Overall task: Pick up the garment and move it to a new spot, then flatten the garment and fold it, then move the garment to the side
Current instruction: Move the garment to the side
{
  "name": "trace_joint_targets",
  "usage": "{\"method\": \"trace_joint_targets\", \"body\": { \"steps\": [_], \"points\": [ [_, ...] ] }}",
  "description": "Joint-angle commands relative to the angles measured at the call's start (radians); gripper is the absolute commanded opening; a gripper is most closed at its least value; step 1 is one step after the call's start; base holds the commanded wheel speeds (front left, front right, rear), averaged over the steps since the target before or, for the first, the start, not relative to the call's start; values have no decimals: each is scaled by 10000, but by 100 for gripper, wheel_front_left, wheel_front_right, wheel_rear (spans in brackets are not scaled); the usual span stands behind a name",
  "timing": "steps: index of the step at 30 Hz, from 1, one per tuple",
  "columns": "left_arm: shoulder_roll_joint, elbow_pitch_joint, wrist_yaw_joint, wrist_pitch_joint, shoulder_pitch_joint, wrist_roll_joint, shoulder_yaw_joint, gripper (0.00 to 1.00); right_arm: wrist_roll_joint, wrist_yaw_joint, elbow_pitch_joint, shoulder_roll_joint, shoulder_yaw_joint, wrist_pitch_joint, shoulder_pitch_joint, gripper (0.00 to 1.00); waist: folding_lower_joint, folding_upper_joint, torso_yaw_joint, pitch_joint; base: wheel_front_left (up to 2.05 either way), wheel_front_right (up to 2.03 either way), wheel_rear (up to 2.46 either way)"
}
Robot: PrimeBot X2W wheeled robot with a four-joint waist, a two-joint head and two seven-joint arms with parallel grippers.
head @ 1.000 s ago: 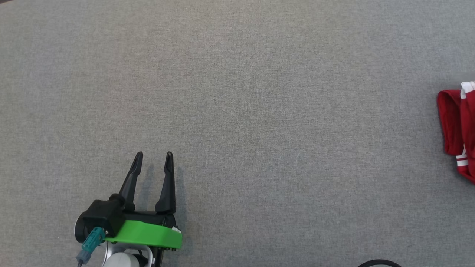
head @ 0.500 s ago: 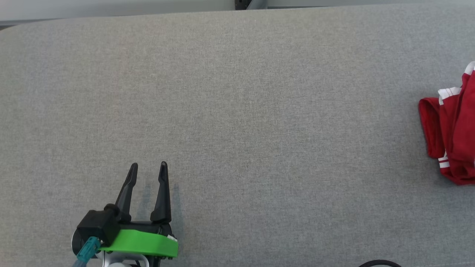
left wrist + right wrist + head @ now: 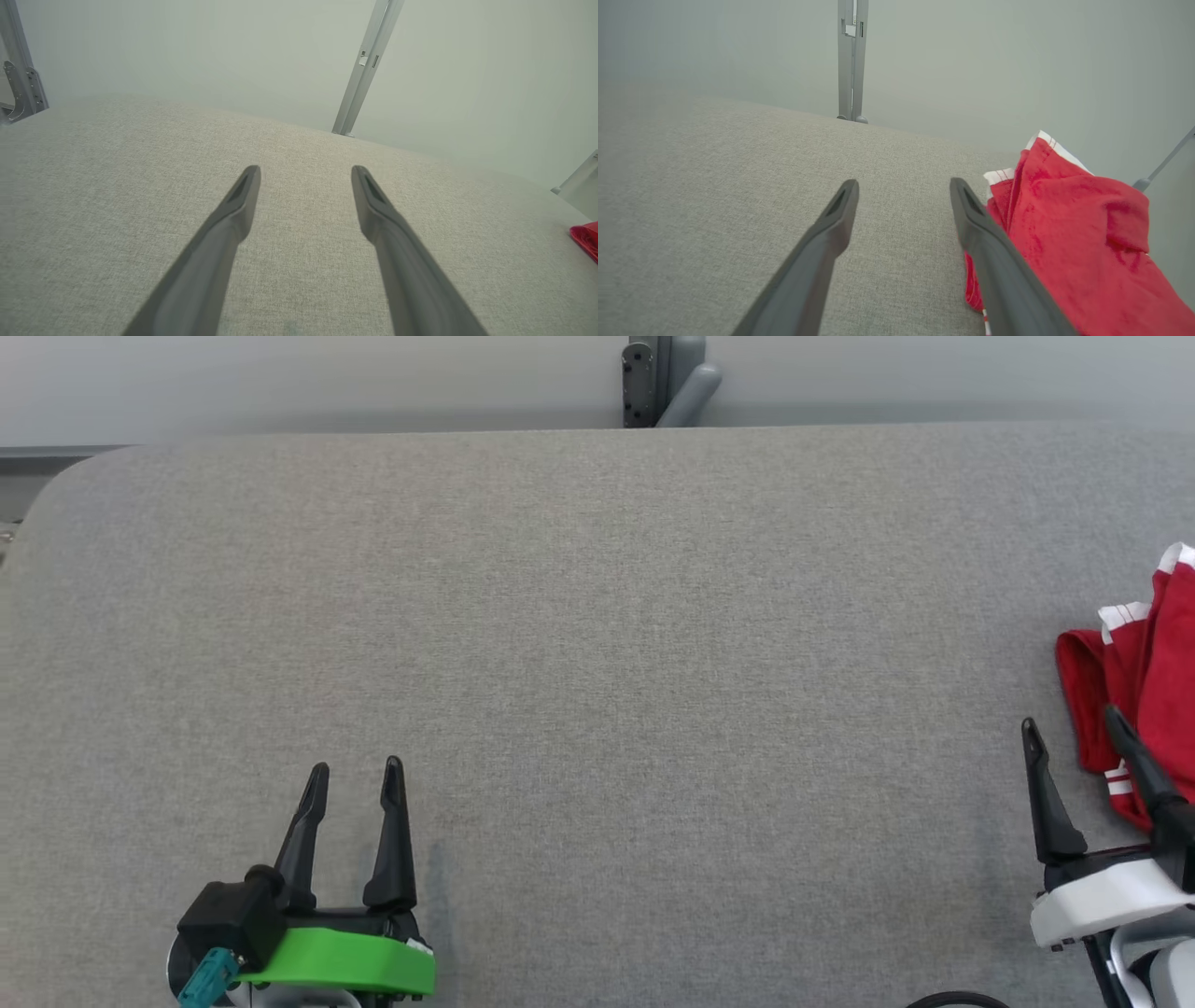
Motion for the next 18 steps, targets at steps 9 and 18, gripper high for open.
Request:
{"method": "trace_joint_targets", "body": {
  "steps": [9, 18],
  "points": [
    [23, 703, -133, -22, 512, 802, 273, 100, -672, -18, -1288, 1090, -646, -71, 1500, 100, 0, 0, 540, -890, 0, 0, 0],
    [26, 1327, -492, -13, 810, 1105, 305, 100, -1842, -16, -702, 1866, -949, -72, 1843, 100, 0, 0, 304, -1499, 0, 0, 0]
  ]
}}
